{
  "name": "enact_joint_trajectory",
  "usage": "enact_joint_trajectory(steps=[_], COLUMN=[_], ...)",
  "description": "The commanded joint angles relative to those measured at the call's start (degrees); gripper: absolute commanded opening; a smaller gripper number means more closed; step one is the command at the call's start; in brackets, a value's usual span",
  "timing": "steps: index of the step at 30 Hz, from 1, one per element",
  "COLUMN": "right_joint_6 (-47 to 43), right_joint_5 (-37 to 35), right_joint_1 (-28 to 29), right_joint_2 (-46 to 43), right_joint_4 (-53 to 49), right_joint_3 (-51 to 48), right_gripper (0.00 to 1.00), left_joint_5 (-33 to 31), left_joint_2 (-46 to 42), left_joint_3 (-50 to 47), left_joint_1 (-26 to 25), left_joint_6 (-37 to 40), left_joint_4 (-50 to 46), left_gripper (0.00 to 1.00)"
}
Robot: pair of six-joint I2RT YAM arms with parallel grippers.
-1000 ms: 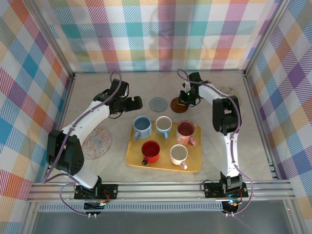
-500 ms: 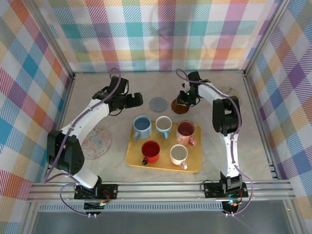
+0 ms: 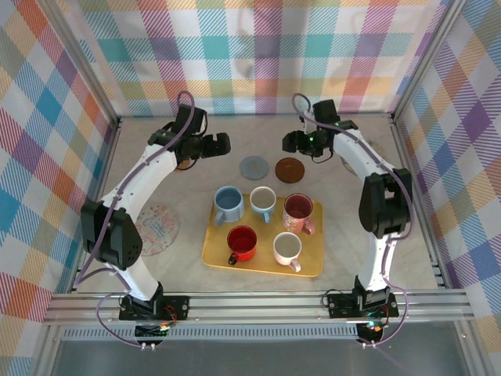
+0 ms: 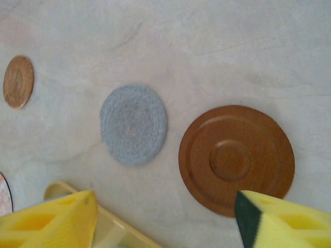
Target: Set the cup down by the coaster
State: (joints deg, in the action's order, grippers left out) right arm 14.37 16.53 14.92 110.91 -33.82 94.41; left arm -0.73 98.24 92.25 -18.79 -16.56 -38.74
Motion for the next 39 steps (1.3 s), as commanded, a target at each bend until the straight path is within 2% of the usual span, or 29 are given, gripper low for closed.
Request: enact_joint_trajectory(steps=[1, 4, 8, 11, 14, 19, 24, 28, 39], right_joint_6=[0.1, -0.12, -1.64, -2.63, -2.51, -2.55, -2.33, -2.82, -2.08], right_joint_5=[0.78, 0.02, -2.2, -4.05, -5.67, -9.19, -9.04, -6.41, -4.14], right_joint_1=[0.46, 0.51, 1.28, 2.02, 2.26, 2.34, 2.41, 2.45, 2.57], right_joint_2=[-6.64, -12.55, -20.17, -25.79, -30.46, -36.26, -39.06, -38.85, -38.58], right_joint_4=[3.96, 5.79, 7.23, 8.55, 9.89, 11.45, 13.21, 13.17, 13.96], right_joint_3=[-7.48, -13.71, -20.74, -25.86, -30.05, -34.86, -37.68, -38.31, -39.26], right_gripper=[0.81, 0.99, 0.99, 0.99, 0.99, 0.99, 0.99, 0.99, 0.99], left_joint_5=[-1.65, -1.79, 0.15, -0.33, -4.32, -9.82, -12.6, -15.47, -13.64], left_joint_2=[3.54, 6.4, 10.24, 12.72, 15.24, 20.53, 26.06, 28.74, 38.13], left_joint_3=[6.64, 9.71, 11.42, 11.29, 11.36, 13.56, 17.64, 19.21, 25.09], left_joint_1=[2.7, 4.88, 8.44, 10.27, 10.69, 10.78, 12.08, 13.39, 16.91], left_joint_6=[2.31, 2.93, 1.42, 0.91, 1.73, 3.46, 3.78, 4.03, 3.89], left_joint_4=[-7.15, -8.1, -7.9, -6.64, -5.61, -4.66, -4.57, -4.02, -6.77], left_gripper=[0.98, 0.93, 0.82, 0.68, 0.54, 0.21, 0.03, 0.0, 0.02])
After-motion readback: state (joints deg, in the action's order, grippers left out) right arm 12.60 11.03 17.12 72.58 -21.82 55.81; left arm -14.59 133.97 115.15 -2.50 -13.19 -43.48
